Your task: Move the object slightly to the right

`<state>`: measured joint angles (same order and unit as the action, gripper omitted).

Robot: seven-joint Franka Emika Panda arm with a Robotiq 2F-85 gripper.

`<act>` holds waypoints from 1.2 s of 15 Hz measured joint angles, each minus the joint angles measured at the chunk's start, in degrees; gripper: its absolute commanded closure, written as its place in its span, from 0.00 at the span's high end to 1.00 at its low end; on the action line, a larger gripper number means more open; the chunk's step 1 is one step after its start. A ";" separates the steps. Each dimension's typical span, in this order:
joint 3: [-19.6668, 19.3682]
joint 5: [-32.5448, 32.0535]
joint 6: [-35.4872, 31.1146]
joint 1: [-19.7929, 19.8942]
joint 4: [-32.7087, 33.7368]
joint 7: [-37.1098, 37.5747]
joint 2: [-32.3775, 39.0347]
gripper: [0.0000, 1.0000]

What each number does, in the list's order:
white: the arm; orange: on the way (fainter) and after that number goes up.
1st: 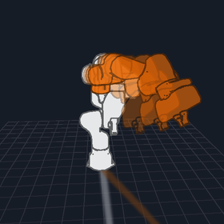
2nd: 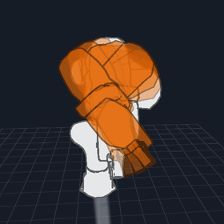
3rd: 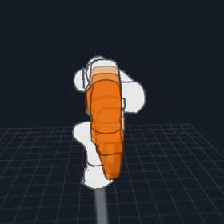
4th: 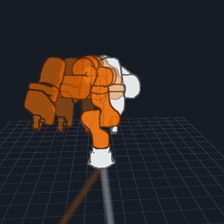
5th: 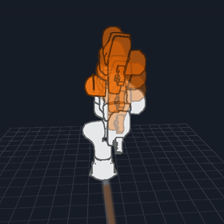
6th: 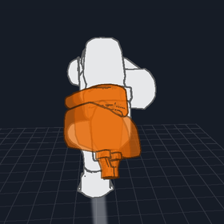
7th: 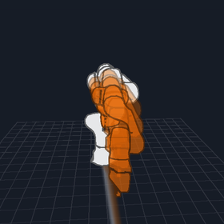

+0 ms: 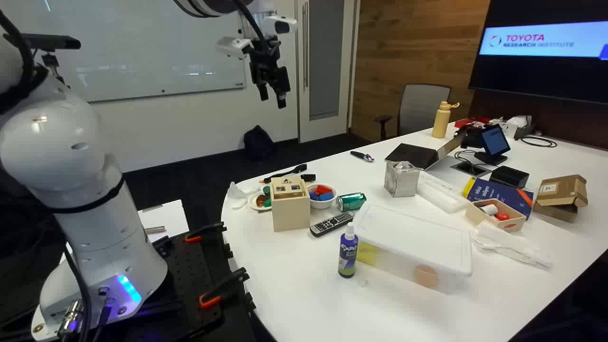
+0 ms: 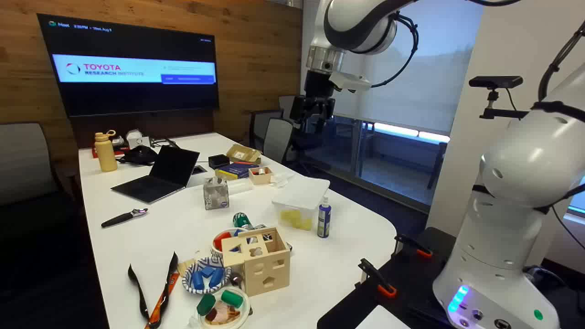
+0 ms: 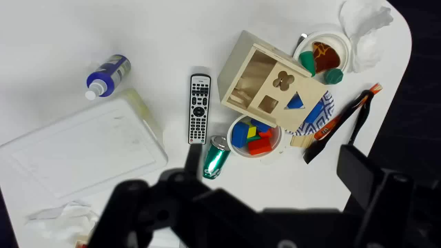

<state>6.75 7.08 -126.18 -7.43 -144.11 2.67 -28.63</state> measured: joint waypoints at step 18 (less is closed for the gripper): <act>2.18 8.18 -39.75 -1.54 -9.09 8.27 37.38 1.00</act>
<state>8.93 15.27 -165.94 -8.97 -153.20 10.94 8.76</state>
